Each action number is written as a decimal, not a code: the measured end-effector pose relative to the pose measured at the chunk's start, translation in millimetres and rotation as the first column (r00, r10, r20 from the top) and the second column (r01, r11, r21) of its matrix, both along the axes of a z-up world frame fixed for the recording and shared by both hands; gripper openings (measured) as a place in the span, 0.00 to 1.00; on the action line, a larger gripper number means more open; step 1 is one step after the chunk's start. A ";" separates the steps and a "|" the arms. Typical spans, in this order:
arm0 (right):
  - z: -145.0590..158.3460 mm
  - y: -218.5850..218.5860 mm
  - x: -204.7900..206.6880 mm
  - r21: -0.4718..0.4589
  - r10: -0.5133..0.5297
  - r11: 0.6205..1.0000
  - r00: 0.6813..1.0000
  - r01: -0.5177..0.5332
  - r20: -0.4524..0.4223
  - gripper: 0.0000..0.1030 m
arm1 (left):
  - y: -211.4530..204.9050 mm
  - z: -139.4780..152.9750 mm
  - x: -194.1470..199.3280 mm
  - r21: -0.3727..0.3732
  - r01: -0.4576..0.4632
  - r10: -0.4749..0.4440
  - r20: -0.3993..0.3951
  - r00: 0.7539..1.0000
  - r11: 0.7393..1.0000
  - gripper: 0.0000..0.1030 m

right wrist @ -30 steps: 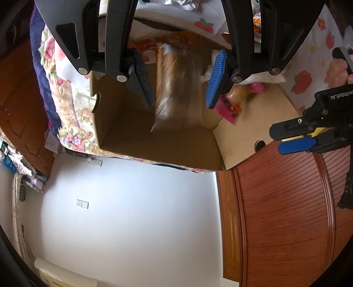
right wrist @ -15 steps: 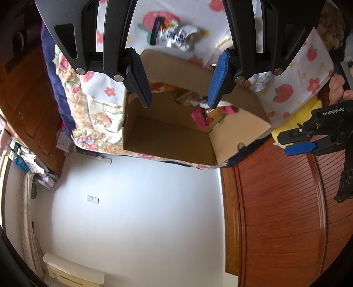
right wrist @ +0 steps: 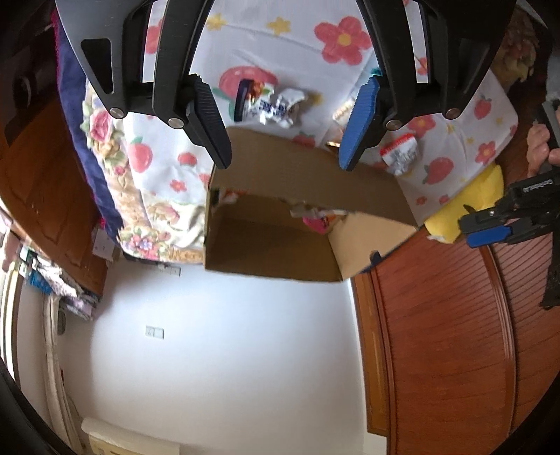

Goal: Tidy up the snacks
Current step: 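Open both tools to drop the pink bag and granola bar into the box, then lower the left tool onto the white printed packet while the right tool approaches the blue-lettered white packet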

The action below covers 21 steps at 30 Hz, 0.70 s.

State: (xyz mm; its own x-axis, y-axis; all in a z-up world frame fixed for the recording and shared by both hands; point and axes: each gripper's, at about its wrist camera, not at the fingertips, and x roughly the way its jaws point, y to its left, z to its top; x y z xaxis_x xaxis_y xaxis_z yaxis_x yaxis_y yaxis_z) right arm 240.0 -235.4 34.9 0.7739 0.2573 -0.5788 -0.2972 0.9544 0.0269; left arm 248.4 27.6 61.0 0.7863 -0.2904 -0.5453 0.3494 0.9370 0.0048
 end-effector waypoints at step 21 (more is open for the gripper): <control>-106.7 -1.3 51.8 -0.010 -0.062 0.998 0.974 0.061 -0.219 0.71 | 6.3 -96.8 11.1 0.032 -0.019 0.023 -0.135 0.991 0.999 0.49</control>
State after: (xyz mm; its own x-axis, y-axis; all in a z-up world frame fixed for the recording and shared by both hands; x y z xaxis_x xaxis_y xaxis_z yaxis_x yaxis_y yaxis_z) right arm 291.7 -236.7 -71.8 0.6423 0.2111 -0.7368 -0.2253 0.9709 0.0818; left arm 259.5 33.9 -35.8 0.7101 -0.2566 -0.6556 0.3293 0.9442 -0.0130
